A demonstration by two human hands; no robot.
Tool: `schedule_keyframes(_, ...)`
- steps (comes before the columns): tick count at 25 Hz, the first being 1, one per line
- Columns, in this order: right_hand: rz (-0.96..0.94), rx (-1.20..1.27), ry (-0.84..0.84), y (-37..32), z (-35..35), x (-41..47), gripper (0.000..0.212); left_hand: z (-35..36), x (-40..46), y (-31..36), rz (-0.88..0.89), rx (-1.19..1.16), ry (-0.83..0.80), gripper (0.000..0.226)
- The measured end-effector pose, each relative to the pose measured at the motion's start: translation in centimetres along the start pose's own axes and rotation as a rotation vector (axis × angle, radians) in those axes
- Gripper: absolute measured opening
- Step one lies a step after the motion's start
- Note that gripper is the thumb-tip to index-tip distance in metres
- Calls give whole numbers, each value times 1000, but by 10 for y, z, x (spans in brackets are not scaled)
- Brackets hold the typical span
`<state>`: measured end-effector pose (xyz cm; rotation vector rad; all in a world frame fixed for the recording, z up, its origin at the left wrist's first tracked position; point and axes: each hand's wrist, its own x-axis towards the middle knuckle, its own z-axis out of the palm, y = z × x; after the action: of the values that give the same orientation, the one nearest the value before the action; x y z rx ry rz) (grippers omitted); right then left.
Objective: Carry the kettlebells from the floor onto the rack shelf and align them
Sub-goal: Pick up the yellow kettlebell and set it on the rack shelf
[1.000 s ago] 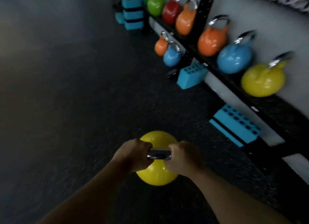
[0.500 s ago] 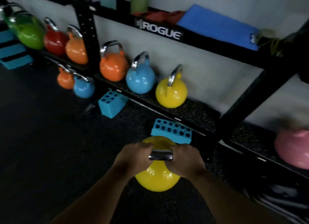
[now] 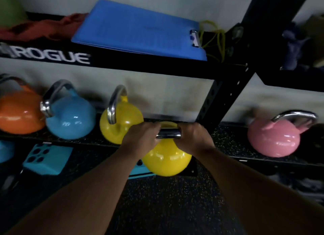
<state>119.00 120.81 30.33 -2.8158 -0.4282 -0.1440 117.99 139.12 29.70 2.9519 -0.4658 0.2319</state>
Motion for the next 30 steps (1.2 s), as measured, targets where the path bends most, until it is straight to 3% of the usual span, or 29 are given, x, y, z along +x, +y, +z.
schedule_keyframes(5, 93, 66, 41, 31, 12, 69, 7, 20, 86, -21, 93, 32, 56, 21)
schedule_keyframes(12, 140, 109, 13, 52, 40, 99, 16, 52, 125, -34, 119, -56, 26, 23)
schedule_keyframes(17, 137, 126, 12, 55, 44, 118, 17, 56, 139, -43, 71, -108, 30, 21)
schedule_keyframes(20, 181, 176, -12, 61, 48, 136, 25, 56, 159, -44, 2, -158, -48, 22)
schedule_keyframes(23, 235, 221, 2, 69, 51, 154, 17, 62, 180, -46, -55, -220, -104, 27)
schedule_keyframes(30, 193, 218, 44, 73, 56, 153, 19, 71, 178, -46, -24, -236, -4, 28)
